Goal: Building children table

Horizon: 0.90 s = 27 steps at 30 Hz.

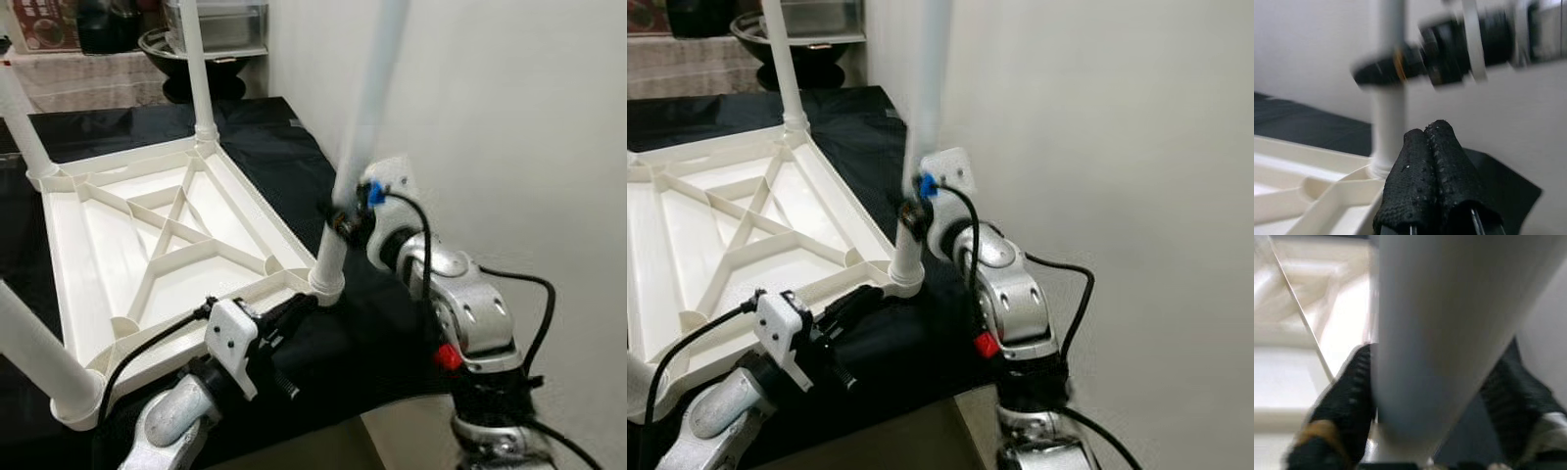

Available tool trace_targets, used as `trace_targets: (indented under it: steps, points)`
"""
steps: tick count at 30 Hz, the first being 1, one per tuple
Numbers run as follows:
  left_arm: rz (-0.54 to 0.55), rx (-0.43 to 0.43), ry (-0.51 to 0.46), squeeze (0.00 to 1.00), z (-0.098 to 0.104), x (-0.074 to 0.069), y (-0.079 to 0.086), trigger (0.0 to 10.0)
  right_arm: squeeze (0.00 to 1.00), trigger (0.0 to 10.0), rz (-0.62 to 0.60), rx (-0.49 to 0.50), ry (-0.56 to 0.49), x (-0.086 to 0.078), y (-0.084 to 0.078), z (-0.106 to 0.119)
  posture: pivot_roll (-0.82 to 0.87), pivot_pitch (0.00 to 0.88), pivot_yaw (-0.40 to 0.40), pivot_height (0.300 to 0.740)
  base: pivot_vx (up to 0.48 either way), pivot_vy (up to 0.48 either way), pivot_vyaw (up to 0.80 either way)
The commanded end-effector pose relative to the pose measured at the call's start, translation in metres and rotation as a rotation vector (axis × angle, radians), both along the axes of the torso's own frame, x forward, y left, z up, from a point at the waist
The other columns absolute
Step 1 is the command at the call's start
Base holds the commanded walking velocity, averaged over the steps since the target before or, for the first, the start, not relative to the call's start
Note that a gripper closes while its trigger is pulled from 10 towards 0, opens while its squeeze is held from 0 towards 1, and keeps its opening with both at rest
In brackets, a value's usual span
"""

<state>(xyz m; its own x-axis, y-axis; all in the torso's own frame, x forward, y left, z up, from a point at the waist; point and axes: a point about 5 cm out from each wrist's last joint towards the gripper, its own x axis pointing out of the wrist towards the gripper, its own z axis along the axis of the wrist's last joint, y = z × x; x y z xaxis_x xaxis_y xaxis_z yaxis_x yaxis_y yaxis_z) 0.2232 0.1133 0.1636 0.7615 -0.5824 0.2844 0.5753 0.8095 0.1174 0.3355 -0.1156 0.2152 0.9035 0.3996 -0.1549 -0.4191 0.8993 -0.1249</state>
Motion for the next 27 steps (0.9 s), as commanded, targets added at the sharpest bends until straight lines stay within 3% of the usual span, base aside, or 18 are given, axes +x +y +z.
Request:
trace_targets:
  steps: [1,2,4,5,6,7,10,11,13,14,19,20,21,22,27]
  points:
    - [0.053,-0.004,-0.033,0.0,0.008,-0.004,0.009,10.0,1.0,10.0,-0.061,-0.044,-0.023,0.012,-0.031,0.004,-0.07,0.06,-0.141,0.74,0.0,0.0,0.0]
    - [0.053,-0.004,-0.033,0.0,0.008,-0.004,0.009,10.0,1.0,10.0,-0.061,-0.044,-0.023,0.012,-0.031,0.004,-0.07,0.06,-0.141,0.74,0.0,0.0,0.0]
    - [0.094,-0.028,-0.061,0.0,0.02,-0.011,0.018,10.0,1.0,10.0,0.151,-0.021,-0.071,0.016,-0.045,0.02,-0.05,0.057,-0.131,0.74,0.0,0.0,0.0]
    - [0.094,-0.028,-0.061,0.0,0.02,-0.011,0.018,10.0,1.0,10.0,0.151,-0.021,-0.071,0.016,-0.045,0.02,-0.05,0.057,-0.131,0.74,0.0,0.0,0.0]
    - [0.095,-0.038,-0.074,0.0,0.026,-0.015,0.018,10.0,1.0,10.0,0.28,-0.005,-0.095,0.014,-0.047,0.03,-0.04,0.054,-0.129,0.74,0.0,0.0,0.0]
    - [0.095,-0.038,-0.074,0.0,0.026,-0.015,0.018,10.0,1.0,10.0,0.28,-0.005,-0.095,0.014,-0.047,0.03,-0.04,0.054,-0.129,0.74,0.0,0.0,0.0]
    - [0.079,-0.055,-0.089,0.0,0.033,-0.023,0.015,10.0,1.0,10.0,0.45,-0.034,-0.131,0.015,-0.049,0.045,-0.03,0.05,-0.128,0.74,0.0,0.0,0.0]
    - [0.071,-0.063,-0.088,0.0,0.035,-0.027,0.012,10.0,0.22,10.0,0.498,-0.03,-0.149,0.017,-0.047,0.052,-0.02,0.048,-0.128,0.74,0.0,0.0,0.0]
    - [0.067,-0.069,-0.088,0.0,0.035,-0.029,0.011,10.0,0.22,10.0,0.53,-0.025,-0.162,0.019,-0.046,0.057,-0.02,0.047,-0.128,0.74,0.0,0.0,0.0]
    - [0.065,-0.075,-0.086,0.0,0.036,-0.032,0.009,10.0,0.0,10.0,0.549,-0.008,-0.175,0.02,-0.045,0.063,-0.02,0.048,-0.126,0.74,0.0,0.0,0.0]
    - [0.065,-0.1,-0.081,0.0,0.038,-0.036,0.006,10.0,0.0,10.0,0.587,0.043,-0.209,0.029,-0.047,0.076,-0.01,0.048,-0.125,0.74,0.0,0.0,0.0]
    - [0.06,-0.106,-0.078,0.0,0.039,-0.038,0.005,10.0,0.0,8.5,0.597,0.061,-0.222,0.032,-0.048,0.081,0.0,0.047,-0.123,0.74,0.0,0.0,0.0]
    - [0.058,-0.107,-0.074,0.0,0.041,-0.04,0.005,10.0,0.0,3.5,0.622,0.082,-0.234,0.034,-0.05,0.086,0.0,0.046,-0.121,0.74,0.0,0.0,0.0]
    - [0.057,-0.109,-0.071,0.0,0.042,-0.041,0.005,10.0,0.0,0.0,0.645,0.109,-0.241,0.035,-0.052,0.09,0.0,0.044,-0.119,0.74,0.0,0.0,0.0]
    - [0.056,-0.116,-0.068,0.0,0.046,-0.042,0.006,10.0,0.0,0.0,0.699,0.143,-0.236,0.034,-0.058,0.093,0.0,0.042,-0.118,0.74,0.0,0.0,0.0]
